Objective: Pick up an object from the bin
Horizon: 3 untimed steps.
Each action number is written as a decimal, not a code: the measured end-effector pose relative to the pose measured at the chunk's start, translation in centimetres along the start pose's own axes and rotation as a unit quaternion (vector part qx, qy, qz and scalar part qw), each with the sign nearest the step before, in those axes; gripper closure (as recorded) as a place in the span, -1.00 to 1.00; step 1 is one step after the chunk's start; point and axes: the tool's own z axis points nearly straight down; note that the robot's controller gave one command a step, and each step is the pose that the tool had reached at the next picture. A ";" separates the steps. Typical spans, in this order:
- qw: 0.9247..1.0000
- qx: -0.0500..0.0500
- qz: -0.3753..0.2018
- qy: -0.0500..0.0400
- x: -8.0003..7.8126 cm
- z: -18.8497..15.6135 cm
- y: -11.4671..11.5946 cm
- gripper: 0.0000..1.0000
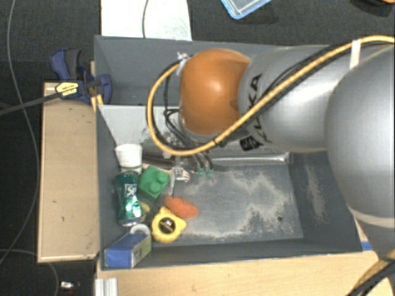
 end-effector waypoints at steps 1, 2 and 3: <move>1.000 -0.001 0.002 -0.003 -0.2 -0.4 -0.1 -1.00; 0.999 -0.001 -0.035 -0.004 4.1 4.5 -3.3 -1.00; 0.999 -0.002 -0.045 -0.006 3.7 5.5 -5.3 -1.00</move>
Offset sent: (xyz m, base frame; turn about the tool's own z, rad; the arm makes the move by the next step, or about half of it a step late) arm -0.0506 -0.0404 -0.0559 -0.0845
